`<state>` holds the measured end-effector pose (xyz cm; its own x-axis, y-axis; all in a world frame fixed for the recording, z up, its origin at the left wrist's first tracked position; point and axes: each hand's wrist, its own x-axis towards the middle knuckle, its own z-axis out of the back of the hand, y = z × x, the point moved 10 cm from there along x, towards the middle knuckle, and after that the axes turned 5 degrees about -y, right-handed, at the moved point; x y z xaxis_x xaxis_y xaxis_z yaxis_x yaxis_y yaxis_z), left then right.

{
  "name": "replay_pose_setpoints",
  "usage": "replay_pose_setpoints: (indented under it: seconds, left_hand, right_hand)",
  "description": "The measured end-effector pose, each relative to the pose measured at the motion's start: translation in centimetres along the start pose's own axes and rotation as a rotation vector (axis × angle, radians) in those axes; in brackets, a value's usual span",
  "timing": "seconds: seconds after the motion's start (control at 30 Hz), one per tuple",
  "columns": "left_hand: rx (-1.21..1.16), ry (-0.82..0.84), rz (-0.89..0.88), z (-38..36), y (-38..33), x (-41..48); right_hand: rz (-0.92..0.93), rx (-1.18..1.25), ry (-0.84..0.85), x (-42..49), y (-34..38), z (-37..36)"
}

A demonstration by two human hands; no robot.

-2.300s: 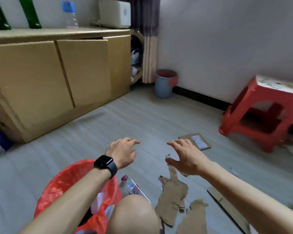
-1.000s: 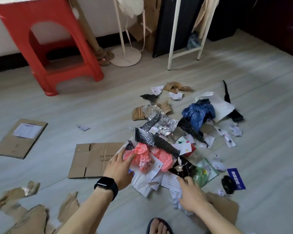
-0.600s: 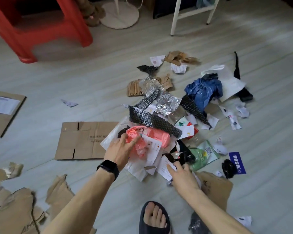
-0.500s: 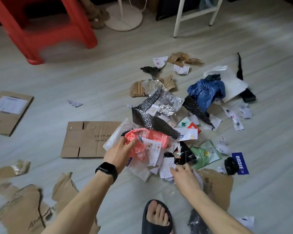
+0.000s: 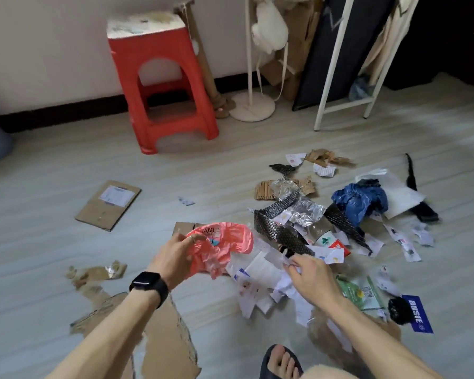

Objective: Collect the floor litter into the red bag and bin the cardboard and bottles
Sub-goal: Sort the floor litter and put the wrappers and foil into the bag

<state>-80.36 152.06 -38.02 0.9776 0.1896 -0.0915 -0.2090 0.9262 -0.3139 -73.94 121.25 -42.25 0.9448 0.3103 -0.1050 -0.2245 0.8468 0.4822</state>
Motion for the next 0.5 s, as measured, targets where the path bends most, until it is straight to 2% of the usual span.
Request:
replay_pose_setpoints:
  seconds: [0.2, 0.4, 0.5]
  left_hand:
    - [-0.088, -0.141, 0.154, 8.9, 6.7, -3.9]
    - [0.048, -0.254, 0.218, 18.0, 14.2, -11.2]
    - [0.089, -0.341, 0.34, 23.4, 19.3, -16.5]
  right_hand:
    - [0.257, 0.125, 0.0, 1.6, 15.2, 4.6]
    - [0.492, 0.039, 0.076, 0.9, 31.4, 5.5]
    - [0.628, -0.037, 0.091, -0.8, 39.6, 5.0]
